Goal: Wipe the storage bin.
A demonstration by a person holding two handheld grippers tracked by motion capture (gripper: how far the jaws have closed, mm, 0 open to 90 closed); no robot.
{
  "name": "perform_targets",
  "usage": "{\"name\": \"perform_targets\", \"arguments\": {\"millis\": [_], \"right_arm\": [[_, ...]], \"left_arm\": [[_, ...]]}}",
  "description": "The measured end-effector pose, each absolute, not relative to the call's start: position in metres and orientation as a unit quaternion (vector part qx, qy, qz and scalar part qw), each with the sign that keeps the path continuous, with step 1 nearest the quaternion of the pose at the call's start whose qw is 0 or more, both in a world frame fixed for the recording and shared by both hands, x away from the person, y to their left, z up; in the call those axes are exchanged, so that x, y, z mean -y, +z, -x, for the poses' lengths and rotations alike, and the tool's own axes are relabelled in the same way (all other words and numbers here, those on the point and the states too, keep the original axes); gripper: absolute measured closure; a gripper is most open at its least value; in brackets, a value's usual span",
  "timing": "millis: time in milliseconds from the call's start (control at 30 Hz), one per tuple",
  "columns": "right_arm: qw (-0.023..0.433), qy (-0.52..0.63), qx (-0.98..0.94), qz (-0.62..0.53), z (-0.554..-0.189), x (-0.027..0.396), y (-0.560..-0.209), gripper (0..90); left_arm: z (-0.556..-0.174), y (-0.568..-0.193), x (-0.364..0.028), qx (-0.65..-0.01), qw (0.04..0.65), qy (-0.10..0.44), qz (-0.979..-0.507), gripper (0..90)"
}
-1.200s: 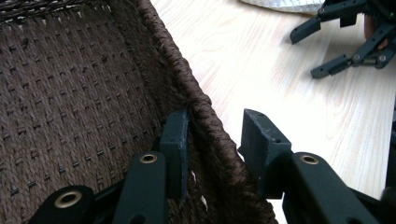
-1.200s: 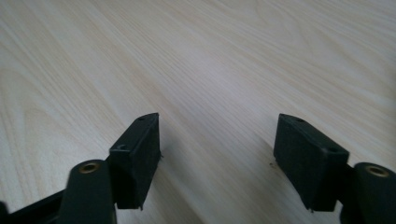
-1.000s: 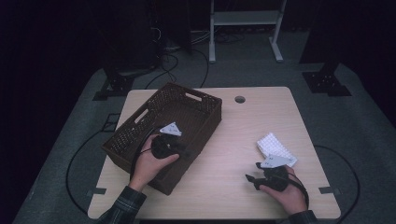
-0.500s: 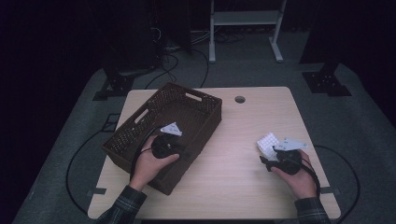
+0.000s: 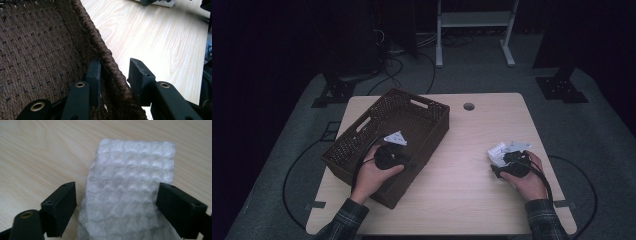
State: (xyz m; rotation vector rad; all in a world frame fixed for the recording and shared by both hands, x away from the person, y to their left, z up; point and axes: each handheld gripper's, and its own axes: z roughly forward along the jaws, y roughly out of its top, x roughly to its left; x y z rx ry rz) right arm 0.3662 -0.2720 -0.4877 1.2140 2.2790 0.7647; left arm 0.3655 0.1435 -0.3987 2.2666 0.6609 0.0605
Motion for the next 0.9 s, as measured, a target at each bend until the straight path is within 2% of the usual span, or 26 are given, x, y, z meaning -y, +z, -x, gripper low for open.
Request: {"name": "perform_targets", "arguments": {"millis": [233, 267, 300, 400, 433, 467, 567, 600, 633, 667, 733, 800, 900], "right_arm": [[0.207, 0.291, -0.822, -0.445, -0.368, 0.276, -0.491, 15.0], [0.205, 0.293, -0.818, -0.45, -0.368, 0.277, -0.491, 22.7], [0.205, 0.293, -0.818, -0.45, -0.368, 0.277, -0.491, 22.7], [0.214, 0.302, -0.81, -0.455, -0.366, 0.282, -0.491, 36.6], [0.214, 0.302, -0.81, -0.455, -0.366, 0.282, -0.491, 36.6], [0.218, 0.302, -0.808, -0.457, -0.366, 0.284, -0.49, 42.3], [0.22, 0.301, -0.804, -0.463, -0.366, 0.284, -0.49, 47.6], [0.222, 0.301, -0.802, -0.466, -0.367, 0.285, -0.49, 51.0], [0.226, 0.3, -0.799, -0.47, -0.368, 0.286, -0.49, 58.1], [0.226, 0.3, -0.799, -0.47, -0.368, 0.286, -0.49, 58.1], [0.233, 0.295, -0.795, -0.476, -0.368, 0.287, -0.489, 65.2], [0.227, 0.3, -0.789, -0.487, -0.37, 0.29, -0.489, 68.5], [0.226, 0.3, -0.785, -0.492, -0.37, 0.289, -0.489, 68.8]], "left_arm": [[-0.365, -0.399, -0.144, -0.259, 0.38, 0.023, -0.888, 62.7], [-0.365, -0.399, -0.144, -0.259, 0.38, 0.023, -0.888, 62.7], [-0.365, -0.399, -0.144, -0.259, 0.38, 0.023, -0.888, 62.7], [-0.365, -0.399, -0.143, -0.259, 0.38, 0.023, -0.888, 62.8], [-0.365, -0.399, -0.143, -0.259, 0.38, 0.023, -0.888, 62.8], [-0.365, -0.399, -0.143, -0.259, 0.38, 0.023, -0.888, 62.8], [-0.365, -0.399, -0.143, -0.259, 0.38, 0.024, -0.888, 62.8], [-0.365, -0.399, -0.143, -0.259, 0.38, 0.023, -0.888, 62.7], [-0.365, -0.399, -0.143, -0.259, 0.38, 0.023, -0.888, 62.8], [-0.366, -0.399, -0.143, -0.259, 0.38, 0.023, -0.888, 62.8], [-0.365, -0.399, -0.143, -0.259, 0.38, 0.023, -0.888, 62.7], [-0.366, -0.399, -0.143, -0.258, 0.38, 0.022, -0.888, 62.7], [-0.365, -0.399, -0.143, -0.259, 0.38, 0.022, -0.888, 62.7]]}}
